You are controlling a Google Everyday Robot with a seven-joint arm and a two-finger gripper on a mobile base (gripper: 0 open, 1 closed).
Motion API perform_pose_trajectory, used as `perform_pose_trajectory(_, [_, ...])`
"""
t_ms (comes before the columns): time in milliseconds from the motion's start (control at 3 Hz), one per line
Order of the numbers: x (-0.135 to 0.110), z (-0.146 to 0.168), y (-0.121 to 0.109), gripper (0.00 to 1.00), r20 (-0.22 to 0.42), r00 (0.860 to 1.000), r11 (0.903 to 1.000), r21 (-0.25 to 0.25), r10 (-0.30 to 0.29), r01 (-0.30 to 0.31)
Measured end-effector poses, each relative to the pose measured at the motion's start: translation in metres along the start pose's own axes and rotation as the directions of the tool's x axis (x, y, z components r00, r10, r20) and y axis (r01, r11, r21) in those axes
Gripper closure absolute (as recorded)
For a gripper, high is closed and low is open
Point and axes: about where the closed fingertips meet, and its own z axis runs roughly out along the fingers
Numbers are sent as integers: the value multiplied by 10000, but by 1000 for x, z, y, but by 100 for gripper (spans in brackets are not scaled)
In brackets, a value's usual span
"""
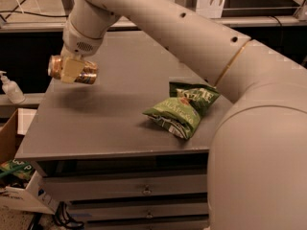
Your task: Place orange can upright
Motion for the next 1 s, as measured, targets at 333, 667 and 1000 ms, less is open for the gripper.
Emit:
perform_pose_trajectory(333, [5,-9,-5,100,2230,9737,9985,155,473,-521])
perform_pose_trajectory(667, [12,-20,-14,100,4212,9032,9940,293,832,-1053])
perform_pose_trajectory(1000, [17,-31,-20,100,5643,8180,9861,384,1120,-1614])
